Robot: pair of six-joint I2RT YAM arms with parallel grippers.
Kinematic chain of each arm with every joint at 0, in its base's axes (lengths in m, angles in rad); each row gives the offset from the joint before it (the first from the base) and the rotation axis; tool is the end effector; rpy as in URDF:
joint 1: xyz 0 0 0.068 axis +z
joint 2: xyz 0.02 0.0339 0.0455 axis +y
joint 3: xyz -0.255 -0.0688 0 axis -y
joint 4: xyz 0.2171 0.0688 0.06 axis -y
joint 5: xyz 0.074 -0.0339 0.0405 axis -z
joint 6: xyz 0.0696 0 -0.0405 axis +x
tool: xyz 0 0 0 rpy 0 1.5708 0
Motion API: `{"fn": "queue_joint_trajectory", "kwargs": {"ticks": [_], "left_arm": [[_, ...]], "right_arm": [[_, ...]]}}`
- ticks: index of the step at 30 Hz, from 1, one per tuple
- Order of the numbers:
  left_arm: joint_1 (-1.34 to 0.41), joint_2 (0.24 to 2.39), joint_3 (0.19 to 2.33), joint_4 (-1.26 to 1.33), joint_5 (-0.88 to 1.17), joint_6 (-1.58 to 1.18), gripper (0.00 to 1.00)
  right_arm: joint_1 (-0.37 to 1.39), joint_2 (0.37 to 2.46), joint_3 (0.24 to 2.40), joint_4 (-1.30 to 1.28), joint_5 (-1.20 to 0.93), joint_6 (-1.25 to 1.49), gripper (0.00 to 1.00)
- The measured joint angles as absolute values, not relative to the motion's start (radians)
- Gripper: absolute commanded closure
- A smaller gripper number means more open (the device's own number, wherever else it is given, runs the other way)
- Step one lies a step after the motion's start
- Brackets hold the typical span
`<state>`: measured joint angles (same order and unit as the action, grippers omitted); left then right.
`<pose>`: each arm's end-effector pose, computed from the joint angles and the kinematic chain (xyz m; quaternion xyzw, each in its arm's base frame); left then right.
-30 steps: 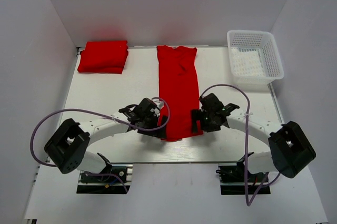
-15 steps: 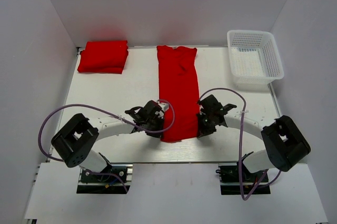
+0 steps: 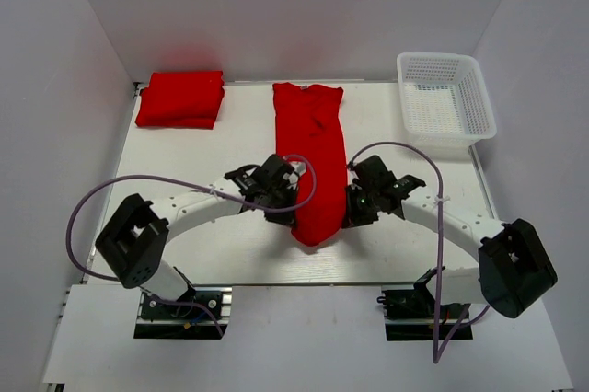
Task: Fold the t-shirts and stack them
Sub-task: Fold the folded rectangular tshirt in 1/3 of the way
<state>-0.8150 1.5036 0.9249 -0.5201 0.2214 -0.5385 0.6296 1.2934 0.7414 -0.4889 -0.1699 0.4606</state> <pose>0.1823 -0.2157 0.1730 0.1588 0.9536 -0.2293 0.1139 0.1859 0.1500 0.1730 -0.1033 0.9563 0.2053 0.1806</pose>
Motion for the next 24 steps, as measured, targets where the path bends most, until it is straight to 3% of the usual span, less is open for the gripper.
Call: {"fn": "queue_joint_trajectory", "kwargs": {"ticks": [5,24], "left_arm": [[-0.776,1.626,1.12,-0.535,0.251,-0.532,1.0],[-0.457,1.859,1.463,-0.508,0.327,-0.516,1.0]], "right_arm": [[0.618,1.364,0.857,-0.507,-0.107,0.484,1.0],[0.44,1.794,1.383,-0.537,0.016,0.426,1.0]]}}
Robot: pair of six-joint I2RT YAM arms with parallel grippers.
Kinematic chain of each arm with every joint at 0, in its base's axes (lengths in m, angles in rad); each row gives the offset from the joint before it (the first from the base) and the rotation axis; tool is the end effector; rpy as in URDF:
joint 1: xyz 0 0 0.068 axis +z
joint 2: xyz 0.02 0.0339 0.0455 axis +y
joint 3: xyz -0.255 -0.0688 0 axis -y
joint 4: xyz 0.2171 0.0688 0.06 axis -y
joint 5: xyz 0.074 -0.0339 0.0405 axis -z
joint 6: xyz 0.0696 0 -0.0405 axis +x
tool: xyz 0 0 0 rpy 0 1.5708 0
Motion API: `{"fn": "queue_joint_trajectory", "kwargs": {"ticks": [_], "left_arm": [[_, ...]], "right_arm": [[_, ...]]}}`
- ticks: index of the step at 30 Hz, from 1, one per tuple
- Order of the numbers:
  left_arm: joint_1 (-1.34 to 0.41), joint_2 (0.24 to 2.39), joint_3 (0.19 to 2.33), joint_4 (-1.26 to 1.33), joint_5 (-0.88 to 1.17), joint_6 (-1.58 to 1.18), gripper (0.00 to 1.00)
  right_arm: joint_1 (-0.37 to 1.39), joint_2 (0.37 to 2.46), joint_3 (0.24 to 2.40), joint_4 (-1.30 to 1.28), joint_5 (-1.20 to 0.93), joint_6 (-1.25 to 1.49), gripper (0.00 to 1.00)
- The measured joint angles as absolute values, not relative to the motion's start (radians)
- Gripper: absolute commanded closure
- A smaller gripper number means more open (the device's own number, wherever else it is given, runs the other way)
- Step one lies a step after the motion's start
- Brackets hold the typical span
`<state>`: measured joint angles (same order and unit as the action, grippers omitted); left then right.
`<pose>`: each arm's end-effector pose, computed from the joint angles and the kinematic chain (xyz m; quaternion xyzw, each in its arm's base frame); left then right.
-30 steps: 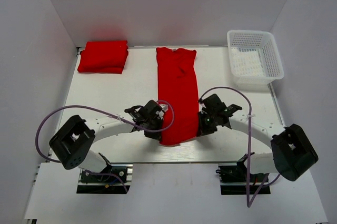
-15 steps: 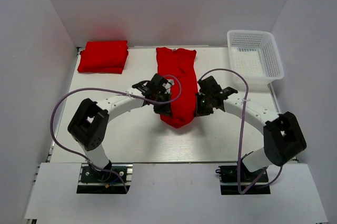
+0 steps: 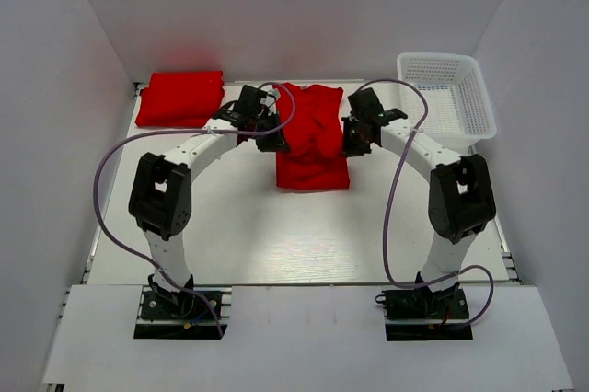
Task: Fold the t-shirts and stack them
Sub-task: Fold the folded rectangular tshirt in 1/3 of the way
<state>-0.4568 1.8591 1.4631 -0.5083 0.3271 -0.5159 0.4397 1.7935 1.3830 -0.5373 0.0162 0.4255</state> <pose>0.3513 -0.1976 0.2196 0.0257 0.9335 -0.2869 0.2134 0.3471 0.1621 0.2140 -0.0043 0.9518 0.1215 0.2815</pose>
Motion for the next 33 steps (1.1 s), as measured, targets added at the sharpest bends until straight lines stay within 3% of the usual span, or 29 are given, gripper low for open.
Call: {"fn": "queue_joint_trajectory", "kwargs": {"ticks": [12,27,29,31,32,33], "left_arm": [[-0.39,2.067,1.663,-0.496,0.368,-0.456,1.0],[-0.341,2.157,1.748,-0.464,0.377,-0.422,1.0],[-0.338,2.173,1.757,-0.455,0.38,-0.418,0.9],[-0.336,2.189,1.76,-0.442,0.382,-0.41,0.79],[-0.334,2.2,1.763,-0.439,0.383,-0.411,0.46],[-0.332,2.206,1.765,-0.438,0.382,-0.403,0.21]], "right_arm": [[0.381,1.974,1.603,-0.56,-0.062,0.351,1.0],[0.351,2.117,1.737,-0.573,-0.106,0.329,1.0],[0.347,2.131,1.748,-0.573,-0.107,0.326,0.97],[0.344,2.151,1.771,-0.574,-0.113,0.321,0.75],[0.342,2.163,1.786,-0.574,-0.118,0.311,0.54],[0.342,2.169,1.798,-0.57,-0.125,0.31,0.45]]}}
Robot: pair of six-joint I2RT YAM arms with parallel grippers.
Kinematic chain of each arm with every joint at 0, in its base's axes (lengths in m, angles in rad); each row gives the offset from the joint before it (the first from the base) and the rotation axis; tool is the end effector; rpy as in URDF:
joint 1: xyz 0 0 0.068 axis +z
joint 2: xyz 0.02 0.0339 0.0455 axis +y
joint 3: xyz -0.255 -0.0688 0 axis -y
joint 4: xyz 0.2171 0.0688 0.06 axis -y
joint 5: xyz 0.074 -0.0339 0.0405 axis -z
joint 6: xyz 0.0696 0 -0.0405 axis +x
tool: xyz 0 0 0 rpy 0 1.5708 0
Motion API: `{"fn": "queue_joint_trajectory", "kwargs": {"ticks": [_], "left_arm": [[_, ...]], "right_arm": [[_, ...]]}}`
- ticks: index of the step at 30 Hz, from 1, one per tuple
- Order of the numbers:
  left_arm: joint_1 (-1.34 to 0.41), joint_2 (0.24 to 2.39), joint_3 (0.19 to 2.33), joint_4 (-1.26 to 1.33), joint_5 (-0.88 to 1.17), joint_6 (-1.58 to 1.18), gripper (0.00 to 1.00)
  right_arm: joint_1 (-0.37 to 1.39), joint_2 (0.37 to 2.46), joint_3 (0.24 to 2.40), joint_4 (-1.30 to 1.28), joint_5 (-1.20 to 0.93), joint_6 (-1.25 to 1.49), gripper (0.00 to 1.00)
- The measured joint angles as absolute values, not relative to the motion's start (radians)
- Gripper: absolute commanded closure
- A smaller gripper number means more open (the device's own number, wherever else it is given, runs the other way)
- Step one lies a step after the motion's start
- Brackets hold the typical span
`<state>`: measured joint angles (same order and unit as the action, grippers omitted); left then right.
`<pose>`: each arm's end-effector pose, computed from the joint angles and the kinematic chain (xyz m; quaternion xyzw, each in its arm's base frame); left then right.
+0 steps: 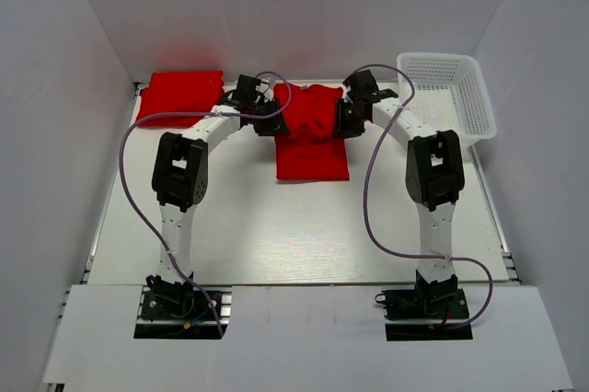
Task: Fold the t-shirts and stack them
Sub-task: Fold the folded rectangular tshirt in 1/3 of the way, then grab one side of the 2/3 rectangular tshirt with both arms
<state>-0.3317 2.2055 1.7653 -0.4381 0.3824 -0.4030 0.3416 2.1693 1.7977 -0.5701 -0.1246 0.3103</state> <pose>0.4469 -0.1814 0.1740 0.0315 0.9252 -0.2865 0.2468 0.4418 0.1662 0.1856 -0.0341 0.9487 0.1550 0.2736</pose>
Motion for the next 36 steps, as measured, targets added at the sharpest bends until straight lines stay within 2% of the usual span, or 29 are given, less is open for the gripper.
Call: {"fn": "queue_joint_trajectory", "kwargs": {"ticks": [1,2,3,7,10,20,26,36], "left_arm": [[-0.33,2.211,1.769,-0.439,0.382,-0.397,0.0],[-0.329,2.216,1.777,-0.441,0.379,-0.403,0.0],[-0.327,2.219,1.786,-0.44,0.376,-0.406,0.0],[-0.313,2.209,1.819,-0.429,0.346,-0.404,0.0],[-0.308,2.163,1.806,-0.421,0.322,-0.389,0.0],[-0.329,1.822,1.414,-0.373,0.283,-0.282,0.0],[-0.389,1.823,1.227,-0.372,0.285,-0.242,0.0],[-0.451,1.852,1.21,-0.345,0.26,-0.21,0.01]], "right_arm": [[0.341,2.173,1.805,-0.568,-0.13,0.308,0.36],[0.34,2.175,1.815,-0.567,-0.138,0.299,0.2],[0.34,2.175,1.824,-0.567,-0.144,0.295,0.1],[0.34,2.156,1.828,-0.545,-0.17,0.268,0.1],[0.343,2.088,1.752,-0.518,-0.195,0.254,0.1],[0.37,1.849,1.406,-0.427,-0.236,0.26,0.1],[0.371,1.822,1.244,-0.398,-0.22,0.297,0.1],[0.369,1.857,1.229,-0.339,-0.212,0.34,0.1]]}}
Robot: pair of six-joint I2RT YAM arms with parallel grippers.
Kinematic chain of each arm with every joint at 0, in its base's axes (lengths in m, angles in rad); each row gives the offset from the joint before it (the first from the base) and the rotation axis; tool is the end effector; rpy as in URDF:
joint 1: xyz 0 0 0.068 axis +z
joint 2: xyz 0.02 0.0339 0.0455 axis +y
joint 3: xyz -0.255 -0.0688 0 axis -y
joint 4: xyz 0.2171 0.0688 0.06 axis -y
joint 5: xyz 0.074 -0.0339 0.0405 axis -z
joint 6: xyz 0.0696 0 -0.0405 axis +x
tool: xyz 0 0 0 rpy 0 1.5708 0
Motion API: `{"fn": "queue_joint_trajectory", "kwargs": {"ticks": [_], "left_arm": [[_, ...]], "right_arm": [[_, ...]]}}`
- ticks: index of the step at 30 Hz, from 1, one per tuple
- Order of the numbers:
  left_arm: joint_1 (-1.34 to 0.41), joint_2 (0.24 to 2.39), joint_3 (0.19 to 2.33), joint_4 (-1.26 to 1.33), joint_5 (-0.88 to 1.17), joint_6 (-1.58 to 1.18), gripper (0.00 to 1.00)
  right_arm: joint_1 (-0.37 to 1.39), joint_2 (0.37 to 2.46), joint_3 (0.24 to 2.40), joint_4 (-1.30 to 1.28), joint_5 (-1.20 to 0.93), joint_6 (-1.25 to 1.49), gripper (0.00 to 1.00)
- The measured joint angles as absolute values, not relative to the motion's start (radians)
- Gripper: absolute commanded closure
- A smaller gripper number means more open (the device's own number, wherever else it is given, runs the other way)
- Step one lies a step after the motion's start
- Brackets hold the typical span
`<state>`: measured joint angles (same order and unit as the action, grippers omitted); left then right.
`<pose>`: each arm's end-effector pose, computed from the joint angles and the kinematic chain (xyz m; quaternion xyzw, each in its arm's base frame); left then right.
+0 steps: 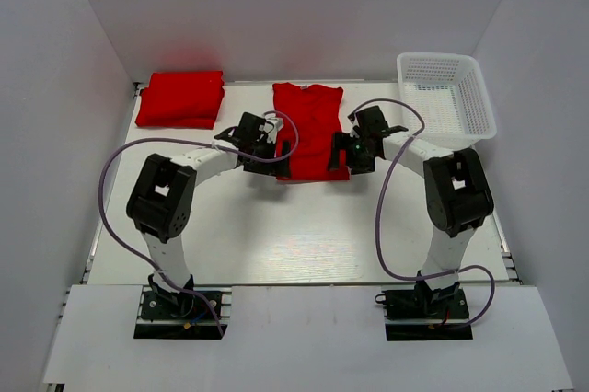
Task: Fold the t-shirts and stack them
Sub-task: Grab one side of the 2/3 rectangular tshirt with both arms
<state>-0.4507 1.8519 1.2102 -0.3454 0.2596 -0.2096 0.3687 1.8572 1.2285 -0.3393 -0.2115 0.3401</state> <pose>0.3329 -0.1809 0.1587 0.1512 0.9383 -0.2098 0.2297 0.3524 0.1518 0.1620 -0.0449 0.9490 0.1970 0.2419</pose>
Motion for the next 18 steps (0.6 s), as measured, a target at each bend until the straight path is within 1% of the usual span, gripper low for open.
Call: {"fn": "queue_joint_trajectory", "kwargs": {"ticks": [3,6,7,8,10,11,13,14,15,16,17,18], "left_arm": [[-0.448,1.888,1.206,-0.33,0.252,-0.204,0.04],[-0.445,1.895,1.202,-0.299,0.254,-0.195,0.12],[-0.445,1.9,1.199,-0.29,0.255,-0.194,0.16],[-0.445,1.903,1.198,-0.28,0.258,-0.192,0.23],[-0.445,1.914,1.199,-0.263,0.27,-0.189,0.31],[-0.446,1.919,1.199,-0.253,0.274,-0.187,0.41],[-0.448,1.926,1.197,-0.242,0.286,-0.187,0.5],[-0.448,1.927,1.191,-0.233,0.297,-0.186,0.6],[-0.448,1.927,1.182,-0.225,0.303,-0.186,0.65],[-0.448,1.925,1.169,-0.211,0.311,-0.186,0.7],[-0.449,1.922,1.158,-0.199,0.318,-0.188,0.77],[-0.449,1.918,1.147,-0.191,0.322,-0.189,0.82]], "right_arm": [[0.368,1.877,1.229,-0.334,-0.212,0.342,0.1],[0.367,1.893,1.229,-0.327,-0.212,0.345,0.1],[0.367,1.893,1.229,-0.319,-0.212,0.345,0.1],[0.367,1.895,1.229,-0.315,-0.212,0.347,0.1],[0.366,1.898,1.229,-0.307,-0.214,0.348,0.1],[0.366,1.899,1.229,-0.303,-0.218,0.349,0.11],[0.366,1.9,1.228,-0.297,-0.223,0.351,0.16],[0.366,1.901,1.226,-0.291,-0.227,0.354,0.18],[0.366,1.9,1.218,-0.282,-0.233,0.356,0.23],[0.366,1.897,1.209,-0.274,-0.24,0.359,0.28],[0.365,1.893,1.196,-0.258,-0.247,0.363,0.36],[0.364,1.884,1.172,-0.236,-0.257,0.366,0.44]]}}
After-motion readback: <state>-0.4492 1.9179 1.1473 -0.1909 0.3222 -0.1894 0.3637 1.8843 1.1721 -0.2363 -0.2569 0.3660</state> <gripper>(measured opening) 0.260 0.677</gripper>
